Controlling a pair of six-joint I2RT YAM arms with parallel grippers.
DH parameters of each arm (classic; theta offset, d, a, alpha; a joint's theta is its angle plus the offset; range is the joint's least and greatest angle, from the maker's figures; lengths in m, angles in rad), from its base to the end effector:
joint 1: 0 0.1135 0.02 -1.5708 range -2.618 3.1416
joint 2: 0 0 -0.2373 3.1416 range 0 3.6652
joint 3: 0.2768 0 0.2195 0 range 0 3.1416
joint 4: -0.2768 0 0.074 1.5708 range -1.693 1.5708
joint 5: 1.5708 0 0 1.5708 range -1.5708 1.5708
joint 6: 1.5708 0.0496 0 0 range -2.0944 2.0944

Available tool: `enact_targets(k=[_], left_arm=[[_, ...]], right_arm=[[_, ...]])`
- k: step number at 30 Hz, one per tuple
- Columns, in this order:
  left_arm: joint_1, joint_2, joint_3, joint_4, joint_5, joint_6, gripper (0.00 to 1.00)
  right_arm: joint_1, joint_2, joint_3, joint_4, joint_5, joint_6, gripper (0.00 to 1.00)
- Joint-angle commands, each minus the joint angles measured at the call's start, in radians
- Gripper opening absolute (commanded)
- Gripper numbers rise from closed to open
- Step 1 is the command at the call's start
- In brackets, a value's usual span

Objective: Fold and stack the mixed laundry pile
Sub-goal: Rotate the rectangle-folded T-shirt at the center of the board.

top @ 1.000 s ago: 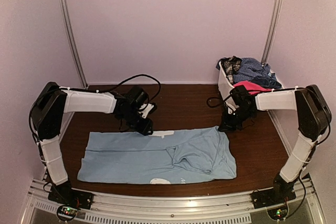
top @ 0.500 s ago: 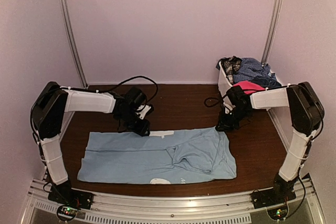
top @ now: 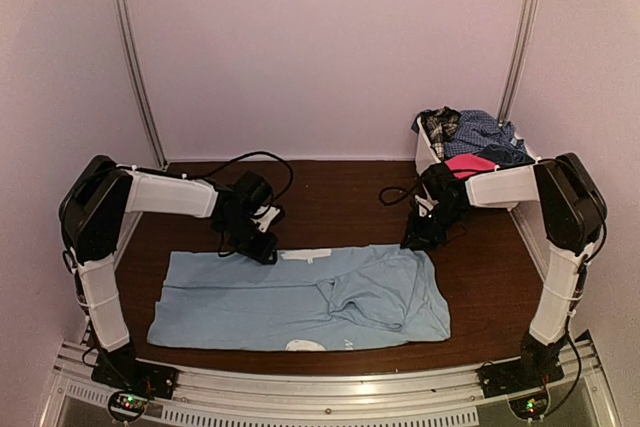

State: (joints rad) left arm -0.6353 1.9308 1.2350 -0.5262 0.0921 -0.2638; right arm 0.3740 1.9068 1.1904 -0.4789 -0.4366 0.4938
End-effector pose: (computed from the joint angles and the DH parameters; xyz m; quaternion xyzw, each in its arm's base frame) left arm 0.2760 -0.2092 0.1303 0.1895 0.9654 -0.1162 0.1364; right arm 0.3093 0.1439 0.1335 0.0171 0.9598 0.2697 0.0759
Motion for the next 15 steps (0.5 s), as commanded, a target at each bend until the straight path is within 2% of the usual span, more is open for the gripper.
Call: enact_targets(k=[1, 4, 9, 15], left_arm=[[0.020, 0.012, -0.012, -0.006, -0.015, 0.022, 0.47], [0.035, 0.024, -0.013, -0.024, -0.024, 0.019, 0.47], [0.082, 0.032, -0.059, -0.054, -0.042, 0.005, 0.44], [0.126, 0.030, -0.124, -0.050, -0.036, -0.002, 0.41]], right_arm=[[0.008, 0.005, -0.018, -0.020, 0.029, -0.015, 0.20], [0.005, -0.013, -0.012, -0.054, 0.055, -0.027, 0.11], [-0.053, -0.082, -0.009, -0.126, 0.140, -0.100, 0.09], [-0.119, -0.081, 0.012, -0.178, 0.189, -0.188, 0.12]])
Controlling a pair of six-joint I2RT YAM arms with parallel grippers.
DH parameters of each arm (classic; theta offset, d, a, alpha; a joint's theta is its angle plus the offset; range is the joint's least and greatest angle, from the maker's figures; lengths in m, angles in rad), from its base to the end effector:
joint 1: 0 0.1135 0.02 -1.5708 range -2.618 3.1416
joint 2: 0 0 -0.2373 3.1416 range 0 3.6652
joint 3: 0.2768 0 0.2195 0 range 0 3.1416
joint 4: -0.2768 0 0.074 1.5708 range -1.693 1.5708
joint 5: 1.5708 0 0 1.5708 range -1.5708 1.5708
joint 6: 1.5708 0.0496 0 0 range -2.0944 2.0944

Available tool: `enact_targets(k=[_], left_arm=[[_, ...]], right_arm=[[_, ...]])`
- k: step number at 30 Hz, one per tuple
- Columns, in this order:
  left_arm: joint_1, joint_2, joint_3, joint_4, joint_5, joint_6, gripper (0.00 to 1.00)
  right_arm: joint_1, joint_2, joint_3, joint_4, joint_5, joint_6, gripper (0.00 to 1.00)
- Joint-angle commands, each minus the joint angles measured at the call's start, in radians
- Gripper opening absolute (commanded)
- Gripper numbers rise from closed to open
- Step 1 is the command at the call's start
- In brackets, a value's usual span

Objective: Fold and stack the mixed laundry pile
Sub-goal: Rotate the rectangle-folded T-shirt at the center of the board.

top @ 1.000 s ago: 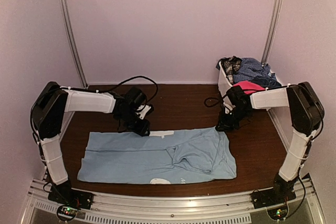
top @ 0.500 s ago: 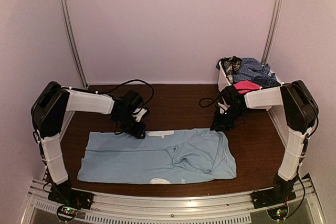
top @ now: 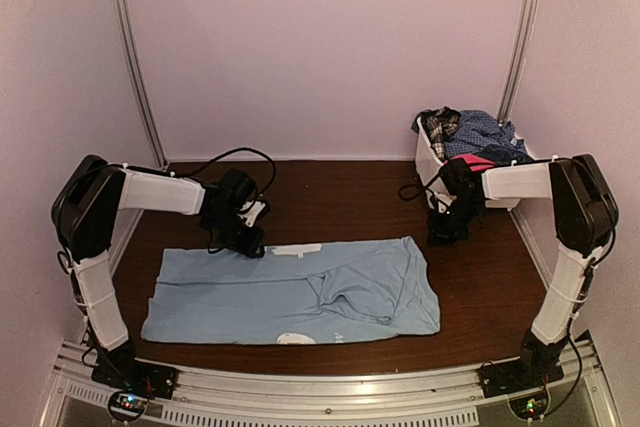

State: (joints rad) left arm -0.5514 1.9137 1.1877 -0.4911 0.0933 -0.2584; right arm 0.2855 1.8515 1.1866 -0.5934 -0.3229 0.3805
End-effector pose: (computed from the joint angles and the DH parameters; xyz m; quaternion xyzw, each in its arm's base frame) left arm 0.2874 -0.1822 0.1259 0.1517 0.9716 -0.1114 0.1434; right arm 0.3085 0.1069 0.1433 0.0213 0.9751 0.2003 0.0933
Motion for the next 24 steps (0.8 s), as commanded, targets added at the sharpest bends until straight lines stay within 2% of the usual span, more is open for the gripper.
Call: enact_targets(k=[1, 6, 11, 20, 24], left_arm=[[0.042, 0.044, -0.078, -0.080, -0.025, -0.005, 0.41], [0.042, -0.018, -0.053, -0.040, 0.048, -0.007, 0.45], [0.050, -0.082, 0.041, -0.078, 0.036, 0.006, 0.49], [0.185, -0.173, 0.061, -0.112, 0.097, -0.021, 0.53], [0.235, -0.216, 0.024, -0.109, 0.113, -0.033, 0.53]], right_arm=[[-0.031, -0.034, 0.023, -0.060, 0.061, -0.077, 0.13], [0.005, -0.120, 0.053, -0.028, -0.063, -0.036, 0.21], [0.159, -0.166, 0.071, -0.021, -0.143, 0.016, 0.25], [0.445, -0.068, 0.031, -0.033, -0.174, 0.058, 0.25], [0.481, 0.003, 0.034, -0.075, -0.170, 0.043, 0.24]])
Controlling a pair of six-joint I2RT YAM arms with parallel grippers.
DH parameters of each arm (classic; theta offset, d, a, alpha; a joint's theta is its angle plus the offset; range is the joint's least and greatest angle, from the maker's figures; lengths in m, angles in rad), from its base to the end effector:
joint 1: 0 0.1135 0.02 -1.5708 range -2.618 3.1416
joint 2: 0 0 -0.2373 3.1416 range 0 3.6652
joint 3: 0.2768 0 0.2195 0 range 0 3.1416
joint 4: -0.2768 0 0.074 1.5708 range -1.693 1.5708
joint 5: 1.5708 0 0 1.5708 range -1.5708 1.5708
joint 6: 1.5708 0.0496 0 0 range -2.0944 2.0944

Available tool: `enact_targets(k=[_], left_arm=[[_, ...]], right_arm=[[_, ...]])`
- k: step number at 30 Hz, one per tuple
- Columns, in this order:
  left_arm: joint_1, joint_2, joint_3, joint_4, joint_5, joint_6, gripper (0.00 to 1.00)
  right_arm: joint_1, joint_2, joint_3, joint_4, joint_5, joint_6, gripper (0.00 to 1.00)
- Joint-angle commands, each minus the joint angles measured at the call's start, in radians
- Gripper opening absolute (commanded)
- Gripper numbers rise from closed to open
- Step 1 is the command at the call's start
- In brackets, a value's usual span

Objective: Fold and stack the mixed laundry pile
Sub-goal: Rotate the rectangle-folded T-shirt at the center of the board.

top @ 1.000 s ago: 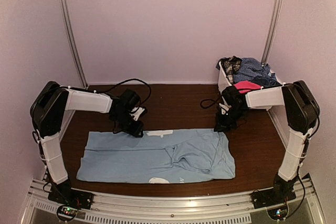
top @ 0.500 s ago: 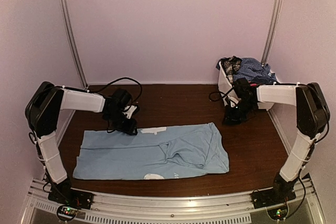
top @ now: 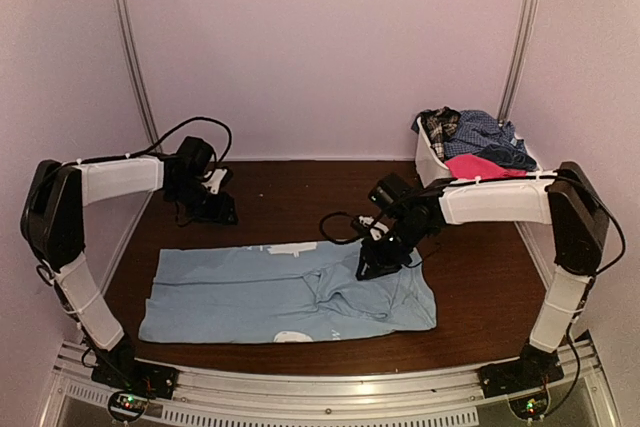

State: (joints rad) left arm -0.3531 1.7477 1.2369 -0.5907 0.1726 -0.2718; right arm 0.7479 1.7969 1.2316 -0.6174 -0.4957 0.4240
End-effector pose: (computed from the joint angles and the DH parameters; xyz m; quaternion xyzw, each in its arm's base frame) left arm 0.3075 -0.1224 0.1866 0.0594 0.9674 -0.1510 0.1947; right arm 0.2245 0.2405 0.1734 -0.2001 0.9312 0.3039 0.0226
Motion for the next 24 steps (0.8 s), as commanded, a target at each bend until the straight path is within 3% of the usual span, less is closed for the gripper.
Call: enact_targets(k=[1, 6, 9, 12, 14, 16, 18, 20, 24], left_arm=[[0.045, -0.059, -0.032, -0.010, 0.034, -0.020, 0.53], [0.069, -0.109, -0.080, -0.012, 0.024, -0.023, 0.53], [0.080, -0.137, -0.118, -0.009, 0.022, -0.032, 0.53], [0.083, -0.162, -0.156, -0.002, 0.013, -0.037, 0.53], [0.083, -0.171, -0.173, -0.003, 0.010, -0.035, 0.53], [0.083, -0.175, -0.178, -0.014, 0.011, -0.027, 0.53], [0.083, -0.186, -0.186, -0.017, 0.010, -0.021, 0.54], [0.083, -0.188, -0.198, -0.010, 0.014, -0.017, 0.54], [0.083, -0.169, -0.209, -0.004, 0.026, 0.004, 0.53]], right_arm=[[0.019, 0.077, -0.012, -0.061, 0.010, -0.008, 0.23], [-0.032, 0.202, 0.027, -0.122, 0.099, -0.075, 0.21], [-0.109, 0.325, 0.146, -0.166, 0.189, -0.126, 0.21], [-0.175, 0.525, 0.467, -0.248, 0.301, -0.170, 0.20], [-0.196, 0.663, 0.780, -0.333, 0.353, -0.192, 0.21], [-0.199, 0.767, 1.113, -0.438, 0.358, -0.210, 0.25], [-0.202, 0.787, 1.299, -0.470, 0.303, -0.203, 0.30], [-0.207, 0.711, 1.266, -0.400, 0.231, -0.180, 0.33], [-0.210, 0.504, 0.942, -0.239, 0.171, -0.131, 0.34]])
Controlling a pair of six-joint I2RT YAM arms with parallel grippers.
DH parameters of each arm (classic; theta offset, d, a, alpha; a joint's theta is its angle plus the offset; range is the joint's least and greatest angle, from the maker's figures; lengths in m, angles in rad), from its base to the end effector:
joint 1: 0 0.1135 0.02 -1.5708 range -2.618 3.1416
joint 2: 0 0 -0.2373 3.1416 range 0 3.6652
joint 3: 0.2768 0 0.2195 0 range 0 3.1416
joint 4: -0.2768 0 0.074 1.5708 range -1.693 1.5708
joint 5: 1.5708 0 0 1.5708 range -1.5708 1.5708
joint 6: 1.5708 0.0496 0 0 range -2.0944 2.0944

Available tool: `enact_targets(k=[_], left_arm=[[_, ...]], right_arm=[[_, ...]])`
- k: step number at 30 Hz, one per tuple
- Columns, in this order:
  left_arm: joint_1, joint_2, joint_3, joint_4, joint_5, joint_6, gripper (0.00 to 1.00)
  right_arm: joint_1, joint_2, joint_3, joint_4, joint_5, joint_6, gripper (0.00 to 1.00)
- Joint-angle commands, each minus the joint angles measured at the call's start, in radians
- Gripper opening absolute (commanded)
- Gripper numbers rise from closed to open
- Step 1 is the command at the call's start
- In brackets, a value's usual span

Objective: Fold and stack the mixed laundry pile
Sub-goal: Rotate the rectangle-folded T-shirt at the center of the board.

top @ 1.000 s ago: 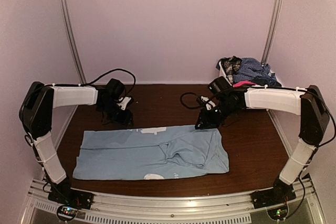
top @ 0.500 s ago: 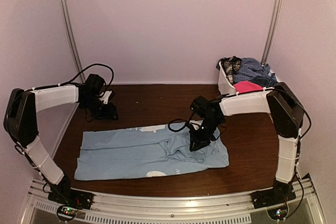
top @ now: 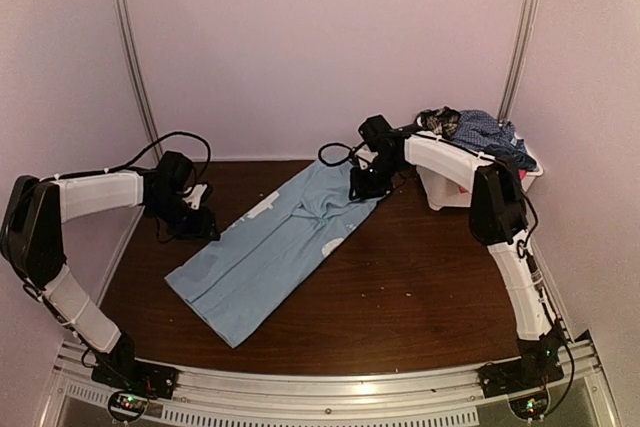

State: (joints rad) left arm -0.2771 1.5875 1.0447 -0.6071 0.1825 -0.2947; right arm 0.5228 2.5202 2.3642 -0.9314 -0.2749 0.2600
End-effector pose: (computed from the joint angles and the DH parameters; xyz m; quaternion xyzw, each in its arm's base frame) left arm 0.2725 -0.0869 0.1810 0.0105 0.9740 -0.1442 0.1745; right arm 0.4156 0.2550 0.1703 -0.1585 0.9492 0.2134 0.1684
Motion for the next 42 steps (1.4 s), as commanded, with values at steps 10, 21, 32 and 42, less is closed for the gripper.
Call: enact_targets(k=[10, 21, 32, 42], left_arm=[[-0.026, 0.058, -0.025, -0.035, -0.027, 0.105, 0.39], [-0.154, 0.149, -0.082, -0.098, -0.167, 0.051, 0.33], [-0.524, 0.157, -0.167, -0.104, -0.073, -0.219, 0.30], [-0.688, -0.092, -0.023, -0.042, -0.032, -0.396, 0.44]], right_arm=[[0.015, -0.303, -0.474, 0.196, -0.137, 0.099, 0.29], [0.014, -0.238, -0.453, 0.254, -0.233, 0.166, 0.29], [-0.012, -0.346, -0.595, 0.251, -0.201, 0.125, 0.29], [-0.001, -0.469, -0.737, 0.276, -0.200, 0.100, 0.29]])
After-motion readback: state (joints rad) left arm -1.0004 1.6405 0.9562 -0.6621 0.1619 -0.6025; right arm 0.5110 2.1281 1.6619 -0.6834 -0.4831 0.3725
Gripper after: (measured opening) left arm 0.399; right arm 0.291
